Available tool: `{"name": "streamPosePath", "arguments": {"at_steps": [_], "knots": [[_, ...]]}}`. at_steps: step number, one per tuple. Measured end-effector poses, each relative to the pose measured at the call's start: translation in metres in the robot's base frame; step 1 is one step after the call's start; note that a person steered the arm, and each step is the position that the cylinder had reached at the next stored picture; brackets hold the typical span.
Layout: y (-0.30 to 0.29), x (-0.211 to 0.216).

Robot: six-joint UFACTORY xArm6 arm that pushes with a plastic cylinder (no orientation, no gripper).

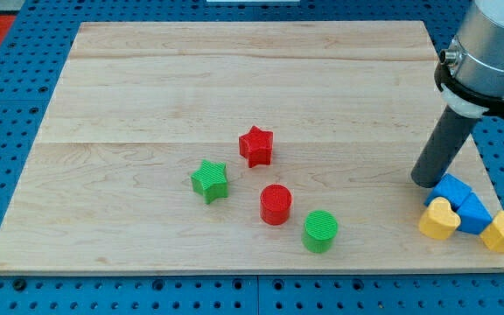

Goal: Move the yellow heart closer to the yellow hexagon

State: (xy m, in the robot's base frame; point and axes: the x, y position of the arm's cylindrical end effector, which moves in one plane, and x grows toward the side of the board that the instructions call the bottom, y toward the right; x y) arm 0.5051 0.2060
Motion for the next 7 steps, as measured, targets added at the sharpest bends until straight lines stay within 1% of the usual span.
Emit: {"name": "streamPosePath", "arguments": {"at_steps": [2, 3, 5, 6, 7], "knots": [[-0.001, 0.006], [-0.025, 0.000], [-0.103, -0.034], [-0.151, -0.037], [-0.168, -0.025]]}}
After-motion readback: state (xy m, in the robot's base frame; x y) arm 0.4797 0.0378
